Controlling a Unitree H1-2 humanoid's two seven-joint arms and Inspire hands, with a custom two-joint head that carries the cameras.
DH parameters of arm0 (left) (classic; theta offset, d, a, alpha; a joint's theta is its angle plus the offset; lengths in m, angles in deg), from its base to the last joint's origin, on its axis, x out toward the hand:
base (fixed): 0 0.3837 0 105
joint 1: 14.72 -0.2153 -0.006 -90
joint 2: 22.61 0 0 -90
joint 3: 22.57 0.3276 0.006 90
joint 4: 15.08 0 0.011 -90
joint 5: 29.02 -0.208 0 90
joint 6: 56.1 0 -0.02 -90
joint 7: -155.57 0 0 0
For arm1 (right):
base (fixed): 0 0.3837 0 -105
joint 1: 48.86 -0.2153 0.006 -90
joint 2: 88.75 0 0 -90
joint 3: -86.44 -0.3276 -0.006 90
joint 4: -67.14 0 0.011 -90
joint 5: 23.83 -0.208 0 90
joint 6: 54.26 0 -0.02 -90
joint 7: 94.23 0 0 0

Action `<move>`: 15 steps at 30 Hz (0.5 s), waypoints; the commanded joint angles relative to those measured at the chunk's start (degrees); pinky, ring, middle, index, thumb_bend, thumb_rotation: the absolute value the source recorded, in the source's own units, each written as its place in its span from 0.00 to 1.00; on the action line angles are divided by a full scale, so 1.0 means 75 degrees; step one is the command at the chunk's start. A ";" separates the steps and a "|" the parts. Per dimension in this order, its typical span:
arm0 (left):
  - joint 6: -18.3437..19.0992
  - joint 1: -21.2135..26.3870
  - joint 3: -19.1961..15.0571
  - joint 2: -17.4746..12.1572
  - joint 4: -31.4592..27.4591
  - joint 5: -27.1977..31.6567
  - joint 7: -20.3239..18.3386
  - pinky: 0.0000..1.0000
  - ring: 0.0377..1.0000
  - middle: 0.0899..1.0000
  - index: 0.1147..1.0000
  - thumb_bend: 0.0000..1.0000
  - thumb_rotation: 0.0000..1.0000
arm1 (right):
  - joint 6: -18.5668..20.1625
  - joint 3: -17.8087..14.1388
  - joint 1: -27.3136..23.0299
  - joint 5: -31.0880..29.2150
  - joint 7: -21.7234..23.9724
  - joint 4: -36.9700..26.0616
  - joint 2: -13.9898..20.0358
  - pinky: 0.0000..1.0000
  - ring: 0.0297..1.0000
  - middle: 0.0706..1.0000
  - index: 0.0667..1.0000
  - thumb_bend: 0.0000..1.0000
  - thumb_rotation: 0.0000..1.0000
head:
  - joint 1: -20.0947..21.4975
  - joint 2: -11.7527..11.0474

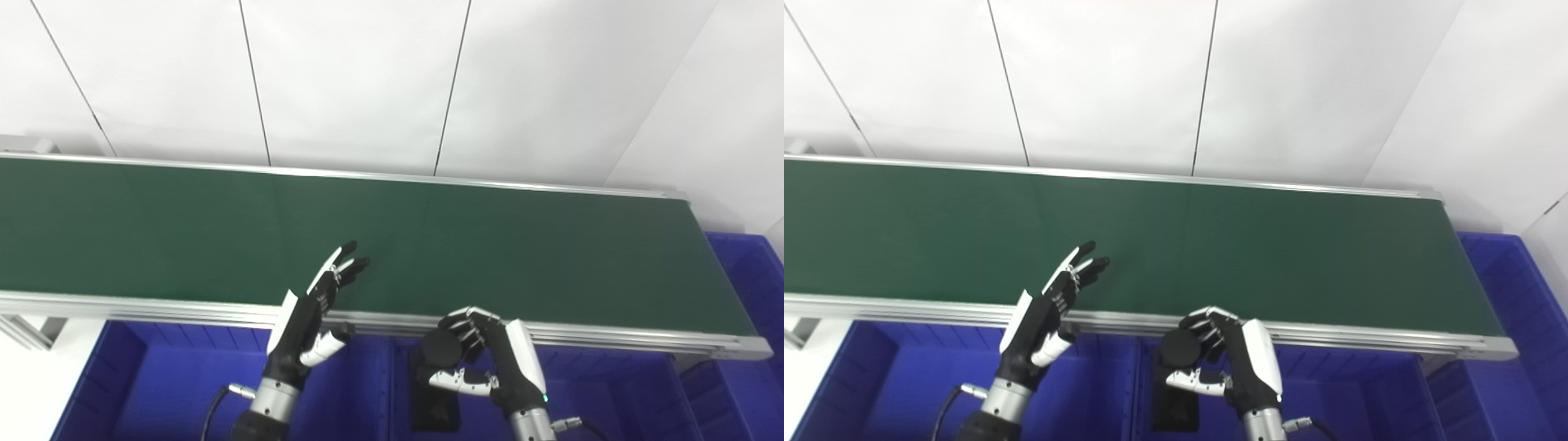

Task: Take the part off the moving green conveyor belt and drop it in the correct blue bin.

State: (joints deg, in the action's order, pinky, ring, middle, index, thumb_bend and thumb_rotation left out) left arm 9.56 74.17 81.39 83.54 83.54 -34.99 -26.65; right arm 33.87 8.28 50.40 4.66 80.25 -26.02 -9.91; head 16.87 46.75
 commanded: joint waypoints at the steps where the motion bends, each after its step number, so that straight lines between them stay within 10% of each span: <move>1: -0.0159 0.0262 -0.0013 0.0075 -0.0278 -0.0040 -0.0052 0.88 0.88 0.85 0.93 0.78 0.86 | 0.0123 -0.0026 -0.0210 0.0021 0.0021 -0.0460 -0.0042 0.30 0.35 0.44 0.51 0.51 0.00 | 0.0001 0.0029; 15: -0.0106 0.0487 -0.0101 0.0116 -0.0141 -0.0107 -0.0056 0.86 0.85 0.83 0.92 0.75 0.87 | 0.0341 -0.0026 -0.0363 0.0142 0.0192 -0.0522 -0.0007 0.28 0.35 0.42 0.51 0.51 0.00 | 0.0097 0.0343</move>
State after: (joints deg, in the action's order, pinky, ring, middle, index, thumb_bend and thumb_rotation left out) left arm 10.30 76.27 80.84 83.64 83.54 -35.75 -27.11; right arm 36.06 8.17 48.45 5.60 81.76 -27.57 -9.79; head 17.67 49.31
